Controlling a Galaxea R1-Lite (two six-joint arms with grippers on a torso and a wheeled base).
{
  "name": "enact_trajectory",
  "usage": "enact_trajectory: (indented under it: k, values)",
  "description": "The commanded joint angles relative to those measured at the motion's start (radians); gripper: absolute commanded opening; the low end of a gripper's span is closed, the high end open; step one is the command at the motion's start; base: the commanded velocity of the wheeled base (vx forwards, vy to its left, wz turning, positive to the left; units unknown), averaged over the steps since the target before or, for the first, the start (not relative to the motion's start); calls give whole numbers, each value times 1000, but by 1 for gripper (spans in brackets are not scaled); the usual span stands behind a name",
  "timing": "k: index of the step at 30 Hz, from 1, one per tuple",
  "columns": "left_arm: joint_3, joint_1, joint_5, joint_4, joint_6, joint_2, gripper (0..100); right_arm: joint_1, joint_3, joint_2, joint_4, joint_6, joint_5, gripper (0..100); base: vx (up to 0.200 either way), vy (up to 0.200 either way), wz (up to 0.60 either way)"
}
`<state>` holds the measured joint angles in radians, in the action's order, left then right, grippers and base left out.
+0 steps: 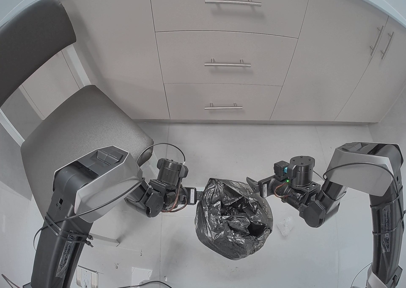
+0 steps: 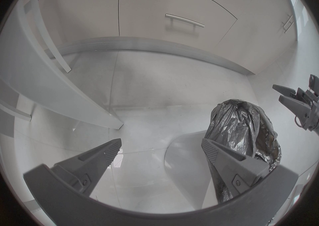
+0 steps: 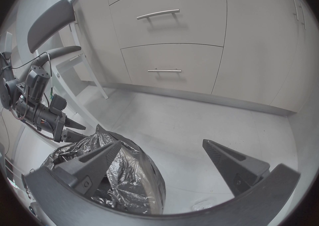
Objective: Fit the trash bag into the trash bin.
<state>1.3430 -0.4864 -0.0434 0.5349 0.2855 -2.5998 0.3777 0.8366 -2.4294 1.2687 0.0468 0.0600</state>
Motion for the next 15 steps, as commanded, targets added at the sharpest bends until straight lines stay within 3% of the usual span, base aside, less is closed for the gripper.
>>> enact_trajectory:
  k: [1, 5, 9, 15]
  values:
    - [-7, 0, 0, 7, 3, 0, 100, 14, -14, -2, 0, 1, -2, 100, 0, 0, 0]
    - [-16, 0, 0, 14, 9, 6, 100, 23, -30, 0, 0, 5, -5, 100, 0, 0, 0]
    - [-70, -23, 2, 37, 47, 61, 100, 29, -76, 9, -8, 39, -75, 100, 0, 0, 0]
    - [-119, -54, 2, 94, 50, 76, 100, 32, -79, -22, -15, 82, -78, 100, 0, 0, 0]
